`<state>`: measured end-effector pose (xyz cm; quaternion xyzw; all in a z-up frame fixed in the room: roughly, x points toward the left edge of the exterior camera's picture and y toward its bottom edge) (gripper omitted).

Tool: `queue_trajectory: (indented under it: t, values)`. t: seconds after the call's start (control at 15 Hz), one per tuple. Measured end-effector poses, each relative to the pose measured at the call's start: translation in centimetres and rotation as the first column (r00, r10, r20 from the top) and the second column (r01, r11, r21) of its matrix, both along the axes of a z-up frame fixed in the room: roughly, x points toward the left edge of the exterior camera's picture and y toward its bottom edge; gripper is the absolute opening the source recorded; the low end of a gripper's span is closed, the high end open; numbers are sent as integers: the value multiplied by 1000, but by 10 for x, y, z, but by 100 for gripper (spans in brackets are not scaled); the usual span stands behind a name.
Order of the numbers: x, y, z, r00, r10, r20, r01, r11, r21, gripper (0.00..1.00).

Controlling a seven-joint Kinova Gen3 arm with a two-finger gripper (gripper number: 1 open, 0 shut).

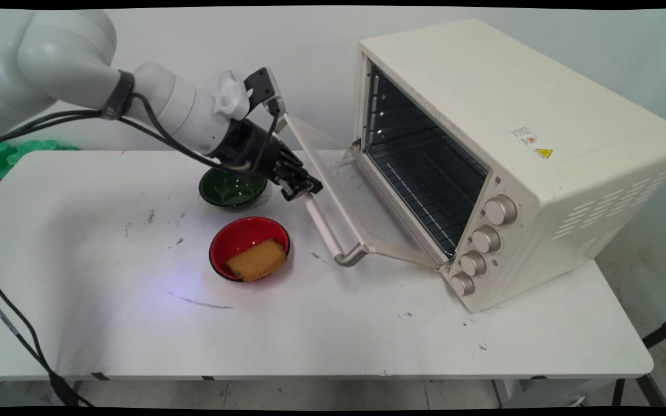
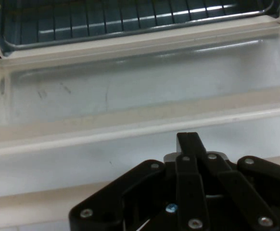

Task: Open the oven

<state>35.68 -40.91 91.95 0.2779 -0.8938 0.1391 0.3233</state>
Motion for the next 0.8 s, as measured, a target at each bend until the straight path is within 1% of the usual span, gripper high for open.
queue_trajectory:
  t: [0.8]
  values:
    - [12, 14, -21, 1000, 6, 8, -6, 1000, 10, 0]
